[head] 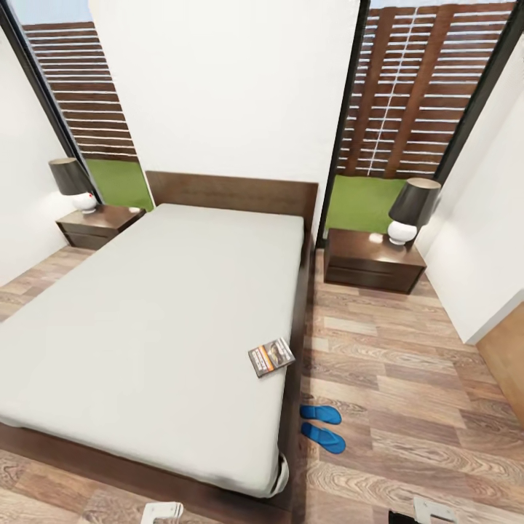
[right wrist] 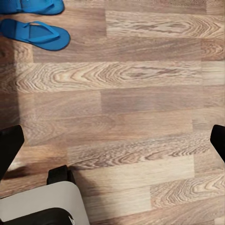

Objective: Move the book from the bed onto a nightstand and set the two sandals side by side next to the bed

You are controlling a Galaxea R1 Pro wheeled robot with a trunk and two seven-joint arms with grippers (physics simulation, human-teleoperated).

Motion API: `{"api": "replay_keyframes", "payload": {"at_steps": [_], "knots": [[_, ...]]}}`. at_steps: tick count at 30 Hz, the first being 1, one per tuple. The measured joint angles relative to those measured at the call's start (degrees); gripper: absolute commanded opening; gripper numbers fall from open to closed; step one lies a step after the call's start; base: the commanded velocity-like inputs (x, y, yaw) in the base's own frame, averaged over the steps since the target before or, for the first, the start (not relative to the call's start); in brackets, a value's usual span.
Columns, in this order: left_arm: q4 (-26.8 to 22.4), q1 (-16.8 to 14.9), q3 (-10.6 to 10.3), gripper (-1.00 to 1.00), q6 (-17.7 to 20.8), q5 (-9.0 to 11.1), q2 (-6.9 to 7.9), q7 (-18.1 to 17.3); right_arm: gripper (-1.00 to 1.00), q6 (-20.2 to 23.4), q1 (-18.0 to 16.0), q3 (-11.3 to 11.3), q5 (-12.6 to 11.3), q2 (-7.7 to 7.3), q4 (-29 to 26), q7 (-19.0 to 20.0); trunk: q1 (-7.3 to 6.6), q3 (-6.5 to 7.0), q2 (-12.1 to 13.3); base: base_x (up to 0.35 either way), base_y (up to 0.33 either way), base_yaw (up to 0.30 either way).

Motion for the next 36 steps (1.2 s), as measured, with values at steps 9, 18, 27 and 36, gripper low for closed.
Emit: {"api": "replay_keyframes", "payload": {"at_steps": [9,18,27,36], "knots": [[0.0,0.0,0.0,1.0,0.0,0.0,0.0,0.0,1.0,0.0,0.0,0.0,0.0,0.0,0.0,0.0,0.0,0.84,0.0,0.0,0.0,0.0],[0.0,0.0,0.0,1.0,0.0,0.0,0.0,0.0,1.0,0.0,0.0,-0.01,0.0,0.0,0.0,0.0,0.0,1.67,0.0,0.0,0.0,0.0],[0.0,0.0,0.0,1.0,0.0,0.0,0.0,0.0,1.0,0.0,0.0,-0.02,0.0,0.0,-0.02,0.0,0.0,2.51,0.0,0.0,0.0,0.0],[0.0,0.0,0.0,1.0,0.0,0.0,0.0,-0.05,1.0,0.0,0.0,-0.03,0.0,0.0,-0.03,0.0,0.0,3.35,0.01,0.0,0.0,0.0]]}}
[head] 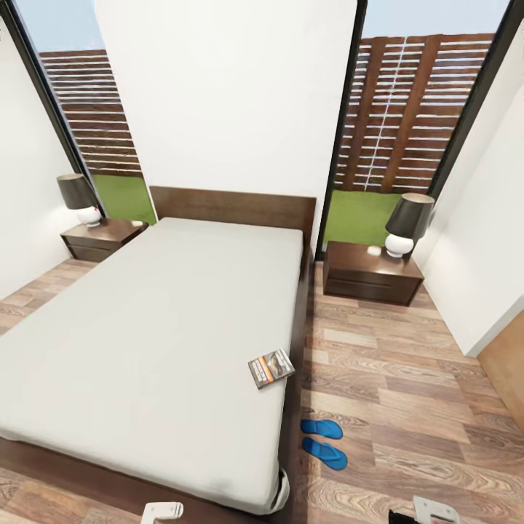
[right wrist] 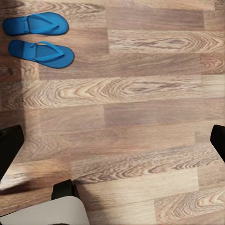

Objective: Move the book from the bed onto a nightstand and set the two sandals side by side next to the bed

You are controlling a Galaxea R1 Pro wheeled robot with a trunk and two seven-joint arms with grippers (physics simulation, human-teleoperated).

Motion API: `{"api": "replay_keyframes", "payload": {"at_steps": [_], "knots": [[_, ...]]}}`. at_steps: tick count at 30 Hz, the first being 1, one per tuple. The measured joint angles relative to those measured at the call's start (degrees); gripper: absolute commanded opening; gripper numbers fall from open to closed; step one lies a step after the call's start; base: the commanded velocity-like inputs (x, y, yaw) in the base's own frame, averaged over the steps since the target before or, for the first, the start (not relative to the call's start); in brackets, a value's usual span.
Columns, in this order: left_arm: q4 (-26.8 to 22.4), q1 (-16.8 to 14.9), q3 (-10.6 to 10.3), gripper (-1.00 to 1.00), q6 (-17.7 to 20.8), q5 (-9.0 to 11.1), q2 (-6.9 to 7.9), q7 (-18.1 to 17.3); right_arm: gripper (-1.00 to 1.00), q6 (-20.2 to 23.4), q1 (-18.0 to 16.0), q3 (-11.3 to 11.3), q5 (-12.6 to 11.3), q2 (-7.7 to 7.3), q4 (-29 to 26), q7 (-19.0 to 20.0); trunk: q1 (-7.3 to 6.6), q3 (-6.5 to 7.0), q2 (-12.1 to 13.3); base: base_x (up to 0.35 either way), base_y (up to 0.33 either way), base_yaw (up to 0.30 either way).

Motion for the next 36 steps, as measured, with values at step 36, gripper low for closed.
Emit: {"api": "replay_keyframes", "payload": {"at_steps": [36], "knots": [[0.0,0.0,0.0,1.0,0.05,0.0,0.0,-0.11,1.0,0.0,0.0,0.01,0.0,0.0,0.01,0.0,0.0,3.35,0.01,0.0,0.0,0.0]]}}
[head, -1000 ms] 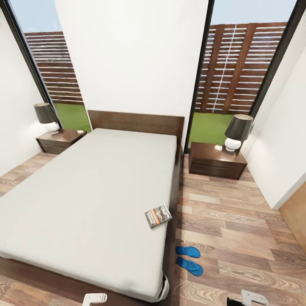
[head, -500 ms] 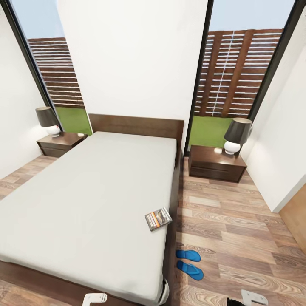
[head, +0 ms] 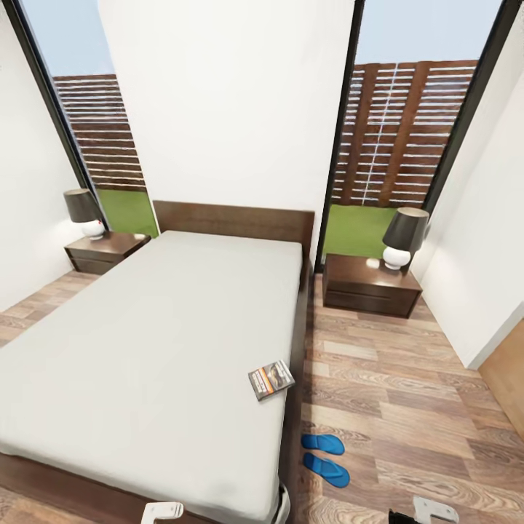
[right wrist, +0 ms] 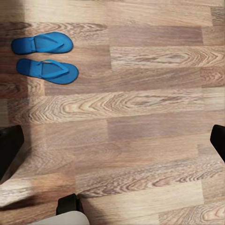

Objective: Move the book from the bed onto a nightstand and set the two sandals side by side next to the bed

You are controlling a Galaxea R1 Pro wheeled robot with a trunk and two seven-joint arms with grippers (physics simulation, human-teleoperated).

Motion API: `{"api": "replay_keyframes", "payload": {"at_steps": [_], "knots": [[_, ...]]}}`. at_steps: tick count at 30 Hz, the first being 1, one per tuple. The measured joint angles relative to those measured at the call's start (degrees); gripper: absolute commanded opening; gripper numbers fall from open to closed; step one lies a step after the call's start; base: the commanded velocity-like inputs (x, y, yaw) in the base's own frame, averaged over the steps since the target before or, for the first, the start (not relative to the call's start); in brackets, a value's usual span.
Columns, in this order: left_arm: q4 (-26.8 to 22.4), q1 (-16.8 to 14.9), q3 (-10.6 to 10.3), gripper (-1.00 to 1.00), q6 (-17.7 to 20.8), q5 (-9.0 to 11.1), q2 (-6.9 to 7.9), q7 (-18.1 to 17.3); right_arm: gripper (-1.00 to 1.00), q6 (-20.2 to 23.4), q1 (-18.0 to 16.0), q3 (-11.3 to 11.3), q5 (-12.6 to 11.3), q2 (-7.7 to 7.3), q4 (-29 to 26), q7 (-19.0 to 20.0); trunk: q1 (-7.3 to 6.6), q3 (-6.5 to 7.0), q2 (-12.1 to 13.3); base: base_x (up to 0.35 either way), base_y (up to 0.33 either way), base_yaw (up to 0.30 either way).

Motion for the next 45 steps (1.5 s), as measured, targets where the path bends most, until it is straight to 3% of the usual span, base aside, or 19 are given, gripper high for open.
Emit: {"api": "replay_keyframes", "payload": {"at_steps": [26,45], "knots": [[-0.01,0.01,0.0,1.0,-0.05,0.0,0.02,-0.08,1.0,0.0,0.0,0.07,0.0,0.0,0.03,-0.09,0.0,2.38,0.01,0.0,0.0,0.015],[-0.04,0.01,-0.03,1.0,-0.05,0.0,0.08,-0.08,1.0,0.0,-0.01,0.15,0.0,0.01,0.02,-0.1,0.0,2.61,0.01,0.0,-0.05,0.081]]}}
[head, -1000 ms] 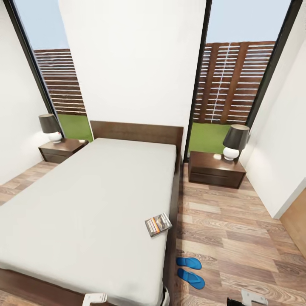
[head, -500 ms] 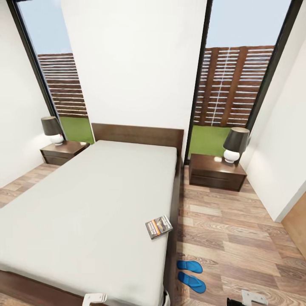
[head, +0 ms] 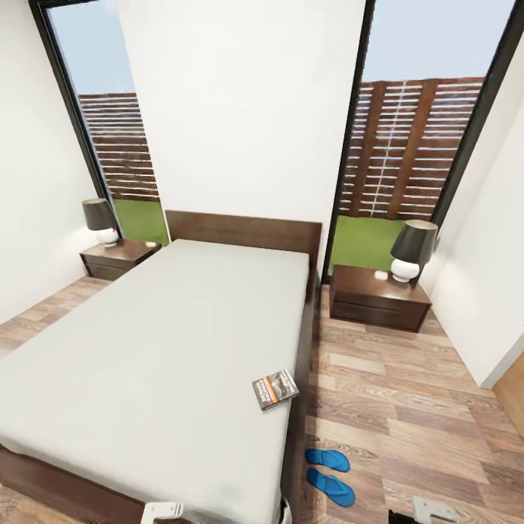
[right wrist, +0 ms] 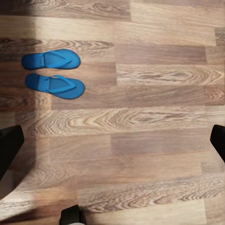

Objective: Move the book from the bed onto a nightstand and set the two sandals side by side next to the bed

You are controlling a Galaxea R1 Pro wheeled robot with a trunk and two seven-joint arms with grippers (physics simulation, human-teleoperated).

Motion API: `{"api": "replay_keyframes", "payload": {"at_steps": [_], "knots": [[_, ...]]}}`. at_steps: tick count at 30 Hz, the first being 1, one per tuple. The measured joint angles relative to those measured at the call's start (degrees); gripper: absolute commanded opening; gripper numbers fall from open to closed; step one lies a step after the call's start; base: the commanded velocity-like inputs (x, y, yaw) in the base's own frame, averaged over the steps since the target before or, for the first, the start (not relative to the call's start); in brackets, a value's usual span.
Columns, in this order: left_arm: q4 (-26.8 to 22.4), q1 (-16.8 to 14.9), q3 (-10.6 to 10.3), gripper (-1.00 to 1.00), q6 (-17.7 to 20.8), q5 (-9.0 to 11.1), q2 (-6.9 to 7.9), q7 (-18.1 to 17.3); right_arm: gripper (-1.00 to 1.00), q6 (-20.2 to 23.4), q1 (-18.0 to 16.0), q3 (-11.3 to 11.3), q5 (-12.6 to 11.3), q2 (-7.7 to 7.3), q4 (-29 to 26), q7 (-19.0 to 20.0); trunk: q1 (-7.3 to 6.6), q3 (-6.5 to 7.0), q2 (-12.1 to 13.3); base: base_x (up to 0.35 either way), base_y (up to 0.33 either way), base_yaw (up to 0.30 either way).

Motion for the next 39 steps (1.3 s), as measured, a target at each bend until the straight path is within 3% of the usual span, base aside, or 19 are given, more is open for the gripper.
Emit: {"api": "replay_keyframes", "payload": {"at_steps": [13,22,39], "knots": [[-0.01,0.0,-0.05,1.0,0.0,0.0,-0.02,0.0,1.0,0.0,0.0,0.01,0.0,0.0,0.01,-0.01,0.0,0.0,0.0,0.0,-0.263,0.232],[0.02,-0.01,-0.06,1.0,0.0,0.0,-0.01,0.0,1.0,0.0,0.01,-0.06,0.0,0.0,-0.04,0.02,0.0,0.0,0.0,0.009,-0.275,0.08],[-0.01,0.0,-0.06,1.0,0.0,0.0,0.01,0.0,1.0,0.0,0.0,0.01,0.0,0.0,-0.06,-0.06,0.0,0.0,0.0,0.087,-0.051,0.128]]}}
